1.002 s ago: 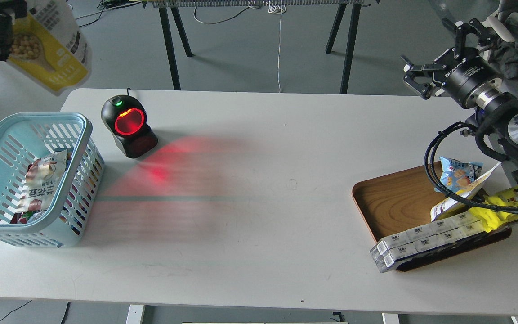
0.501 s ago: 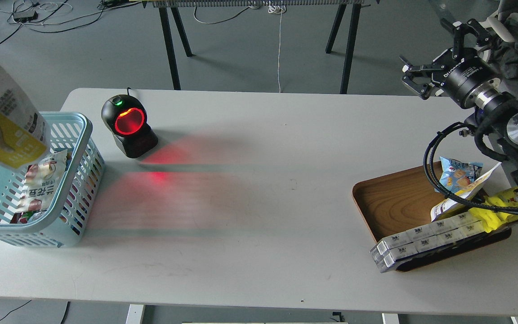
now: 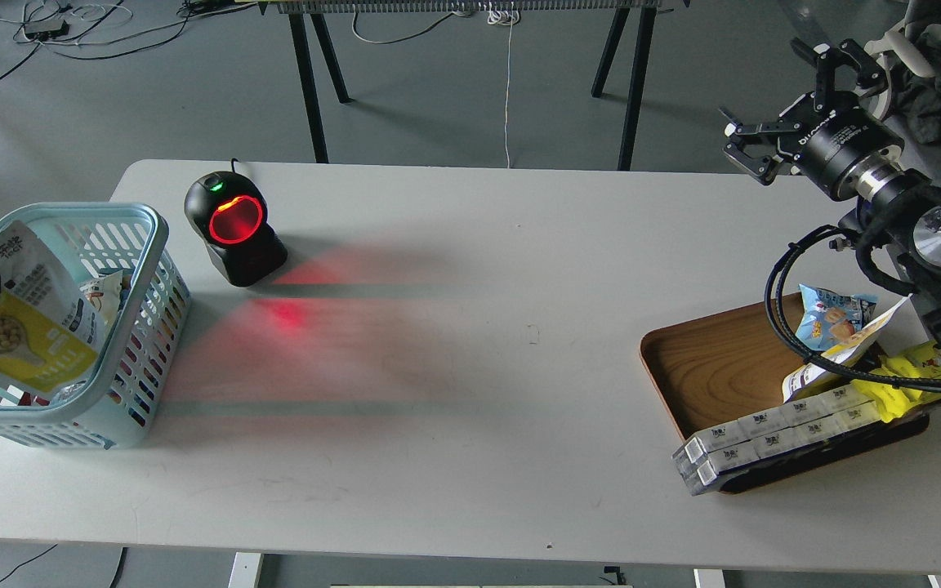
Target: Scan snack and place in basket
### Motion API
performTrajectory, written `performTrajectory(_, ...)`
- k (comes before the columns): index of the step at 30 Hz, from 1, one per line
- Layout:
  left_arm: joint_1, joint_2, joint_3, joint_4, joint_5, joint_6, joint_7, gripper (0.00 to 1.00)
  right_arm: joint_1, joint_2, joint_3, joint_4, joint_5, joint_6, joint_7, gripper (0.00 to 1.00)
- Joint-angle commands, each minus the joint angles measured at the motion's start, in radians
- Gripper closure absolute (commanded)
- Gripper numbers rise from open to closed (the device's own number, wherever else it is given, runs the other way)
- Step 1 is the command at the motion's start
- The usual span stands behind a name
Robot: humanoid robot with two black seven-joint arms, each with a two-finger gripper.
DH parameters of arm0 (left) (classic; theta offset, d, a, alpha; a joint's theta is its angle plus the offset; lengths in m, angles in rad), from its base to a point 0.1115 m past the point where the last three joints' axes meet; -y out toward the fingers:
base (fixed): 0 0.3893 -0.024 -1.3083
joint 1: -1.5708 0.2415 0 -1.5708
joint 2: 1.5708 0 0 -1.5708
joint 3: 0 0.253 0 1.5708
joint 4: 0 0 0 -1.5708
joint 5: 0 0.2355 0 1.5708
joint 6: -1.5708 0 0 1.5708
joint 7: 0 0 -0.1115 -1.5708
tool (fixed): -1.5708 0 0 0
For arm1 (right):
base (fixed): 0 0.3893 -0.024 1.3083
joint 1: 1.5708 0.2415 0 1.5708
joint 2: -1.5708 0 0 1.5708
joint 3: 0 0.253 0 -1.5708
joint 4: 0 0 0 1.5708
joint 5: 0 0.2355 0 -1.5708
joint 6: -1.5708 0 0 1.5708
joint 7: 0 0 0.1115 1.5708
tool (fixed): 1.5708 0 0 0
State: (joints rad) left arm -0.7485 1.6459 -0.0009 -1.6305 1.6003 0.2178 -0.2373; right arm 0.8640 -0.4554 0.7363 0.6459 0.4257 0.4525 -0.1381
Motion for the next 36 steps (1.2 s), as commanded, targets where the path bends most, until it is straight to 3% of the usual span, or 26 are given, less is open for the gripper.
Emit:
performTrajectory(1,0.001,-0.008,0.004,0.012,-0.002,0.008,0.001,1.00,0.001,0.004,0.000,0.000,-0.001,0.000,0.000,0.01)
performTrajectory(6,0.001,-0.014,0.006,0.012,-0.002,0.008,0.004,0.98,0.003,0.009,0.000,0.001,-0.001,-0.002,0.000,0.01)
performTrajectory(10,0.001,-0.020,0.004,0.032,-0.002,0.008,0.004,0.78,0.007,0.010,0.000,0.001,-0.001,-0.008,0.000,0.01)
performTrajectory(11,0.001,-0.026,0.004,0.038,-0.003,0.008,0.004,0.64,0.010,0.010,0.000,0.000,-0.001,-0.011,0.000,0.01)
performTrajectory(13,0.000,-0.041,0.002,0.054,-0.020,0.011,0.001,0.14,0.018,0.012,0.001,0.003,-0.001,-0.012,0.000,0.01)
performTrajectory(14,0.000,-0.052,-0.002,0.060,-0.046,0.015,0.001,0.01,0.021,0.017,0.001,0.003,-0.001,-0.014,0.000,0.01)
performTrajectory(18,-0.012,-0.064,-0.031,0.075,-0.137,0.025,0.000,0.01,0.026,0.024,0.000,0.006,-0.002,-0.018,-0.002,0.01)
performTrajectory(27,-0.015,-0.055,-0.270,0.146,-0.301,0.015,-0.022,0.01,0.047,0.024,0.001,0.029,-0.013,-0.020,-0.002,0.01)
performTrajectory(36,-0.017,-0.063,-0.415,0.193,-0.707,-0.023,-0.010,0.01,0.047,0.021,0.001,0.035,-0.013,-0.018,-0.003,0.01)
